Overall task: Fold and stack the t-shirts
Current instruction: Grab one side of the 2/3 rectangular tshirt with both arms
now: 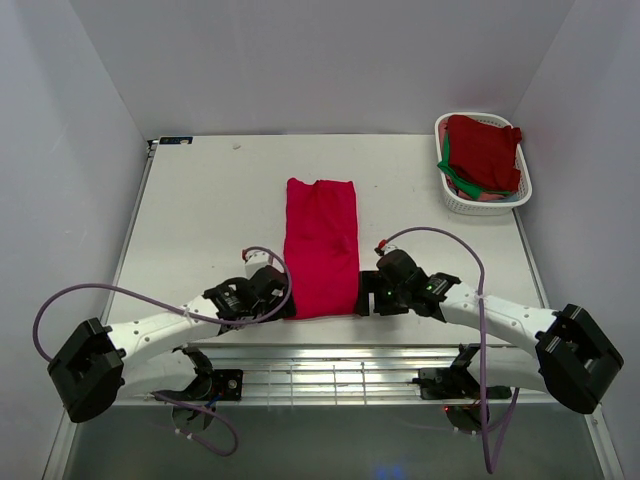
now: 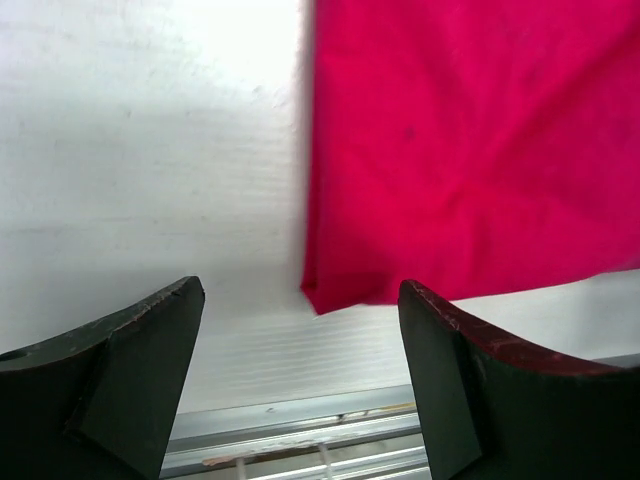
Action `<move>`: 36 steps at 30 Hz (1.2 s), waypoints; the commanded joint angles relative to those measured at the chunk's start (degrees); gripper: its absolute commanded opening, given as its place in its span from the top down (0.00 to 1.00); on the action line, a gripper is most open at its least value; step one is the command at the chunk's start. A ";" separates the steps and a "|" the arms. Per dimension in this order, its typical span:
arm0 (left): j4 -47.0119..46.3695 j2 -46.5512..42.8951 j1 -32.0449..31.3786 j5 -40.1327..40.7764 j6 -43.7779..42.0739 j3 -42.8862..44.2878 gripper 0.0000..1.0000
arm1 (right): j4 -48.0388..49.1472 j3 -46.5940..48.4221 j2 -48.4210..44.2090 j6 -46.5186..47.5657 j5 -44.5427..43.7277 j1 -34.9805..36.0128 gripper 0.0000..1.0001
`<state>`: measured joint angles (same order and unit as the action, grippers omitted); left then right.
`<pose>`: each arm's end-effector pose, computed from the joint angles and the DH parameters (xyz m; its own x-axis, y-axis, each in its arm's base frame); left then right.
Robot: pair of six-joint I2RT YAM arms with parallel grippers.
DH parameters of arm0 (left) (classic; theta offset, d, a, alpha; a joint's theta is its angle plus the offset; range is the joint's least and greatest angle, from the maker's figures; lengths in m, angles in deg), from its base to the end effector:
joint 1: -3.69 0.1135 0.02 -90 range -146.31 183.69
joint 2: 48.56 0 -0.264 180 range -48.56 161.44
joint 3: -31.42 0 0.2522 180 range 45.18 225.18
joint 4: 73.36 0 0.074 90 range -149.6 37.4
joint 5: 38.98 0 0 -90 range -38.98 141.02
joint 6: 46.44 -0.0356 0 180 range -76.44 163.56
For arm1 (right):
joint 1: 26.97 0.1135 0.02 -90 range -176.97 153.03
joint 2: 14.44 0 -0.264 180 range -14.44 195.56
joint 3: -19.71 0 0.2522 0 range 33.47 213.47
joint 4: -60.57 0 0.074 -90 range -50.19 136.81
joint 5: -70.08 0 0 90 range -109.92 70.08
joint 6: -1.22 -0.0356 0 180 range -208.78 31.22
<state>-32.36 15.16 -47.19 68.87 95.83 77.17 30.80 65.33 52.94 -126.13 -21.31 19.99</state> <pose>0.1338 -0.1472 0.1800 -0.8361 -0.1651 -0.5232 -0.0367 0.9683 -0.2470 0.1514 0.1608 0.1779 -0.8618 -0.0343 -0.5061 -0.2485 0.8983 0.3623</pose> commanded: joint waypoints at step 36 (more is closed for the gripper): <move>-8.79 5.62 -0.11 -6.24 8.11 -11.86 0.71 | 8.10 0.05 9.44 -1.77 -2.66 3.57 0.87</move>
<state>-51.26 19.33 -47.06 65.35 103.61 68.28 40.86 65.99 62.55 -128.09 -21.88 22.53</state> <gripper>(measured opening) 0.332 0.158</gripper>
